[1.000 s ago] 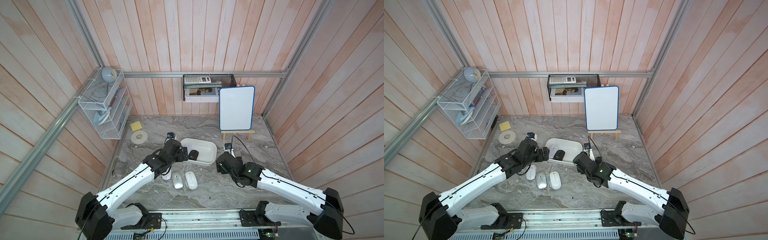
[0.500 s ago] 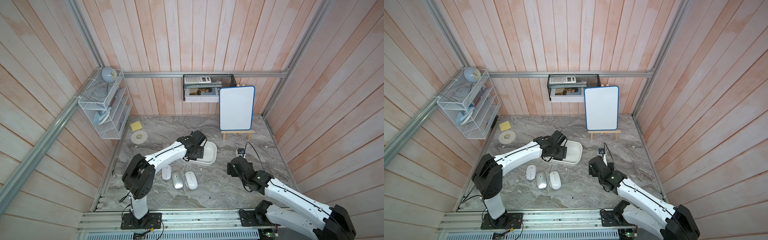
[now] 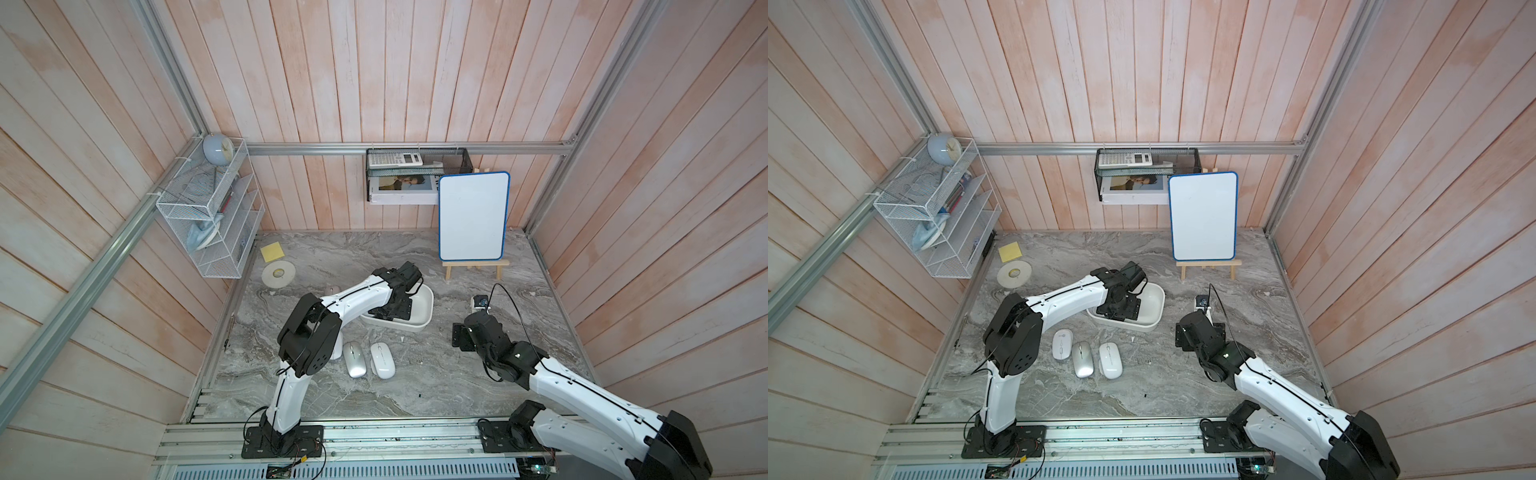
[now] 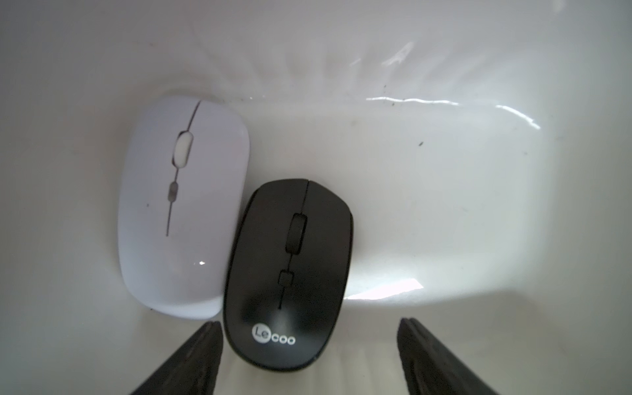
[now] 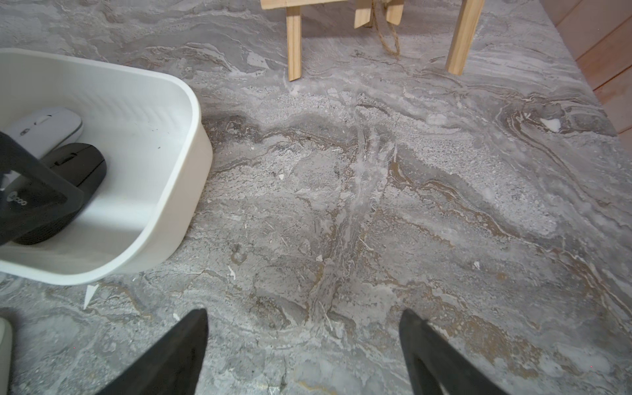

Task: Take out the mouse from the storage box
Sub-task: Pick up the mouse from the storage box.

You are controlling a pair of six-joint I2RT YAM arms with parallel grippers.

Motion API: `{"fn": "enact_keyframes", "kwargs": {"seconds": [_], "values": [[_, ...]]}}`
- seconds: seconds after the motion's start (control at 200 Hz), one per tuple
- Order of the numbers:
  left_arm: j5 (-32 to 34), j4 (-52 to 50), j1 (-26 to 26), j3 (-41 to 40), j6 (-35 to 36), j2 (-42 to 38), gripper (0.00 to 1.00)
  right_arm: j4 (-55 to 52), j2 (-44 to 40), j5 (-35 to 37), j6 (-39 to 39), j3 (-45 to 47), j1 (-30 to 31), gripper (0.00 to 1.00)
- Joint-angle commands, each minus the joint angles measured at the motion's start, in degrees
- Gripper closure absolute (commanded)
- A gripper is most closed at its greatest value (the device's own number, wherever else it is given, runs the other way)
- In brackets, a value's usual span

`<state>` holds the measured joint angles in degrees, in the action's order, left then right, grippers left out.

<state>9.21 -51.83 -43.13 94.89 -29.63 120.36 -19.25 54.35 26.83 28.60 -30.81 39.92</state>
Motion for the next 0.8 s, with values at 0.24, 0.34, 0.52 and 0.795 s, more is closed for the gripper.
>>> {"fn": "enact_keyframes", "kwargs": {"seconds": [0.24, 0.34, 0.52, 0.795], "values": [[-1.3, -2.0, 0.0, 4.1, -0.1, 4.5, 0.13, 0.8, -0.5, -0.7, -0.7, 0.8, -0.3, 0.08], [-2.5, -2.1, -0.4, 5.9, 0.0, 5.3, 0.14, 0.9, -0.5, -0.8, -0.7, 0.9, -0.3, 0.08], [-2.5, -4.3, -1.5, 10.2, 0.6, 7.6, 0.14, 0.9, -0.4, -0.8, -0.7, 0.8, -0.4, 0.09], [1.4, -5.4, -1.4, 10.8, 5.4, 6.6, 0.02, 1.0, -0.7, -0.9, -0.7, 1.0, -0.4, 0.09]]}}
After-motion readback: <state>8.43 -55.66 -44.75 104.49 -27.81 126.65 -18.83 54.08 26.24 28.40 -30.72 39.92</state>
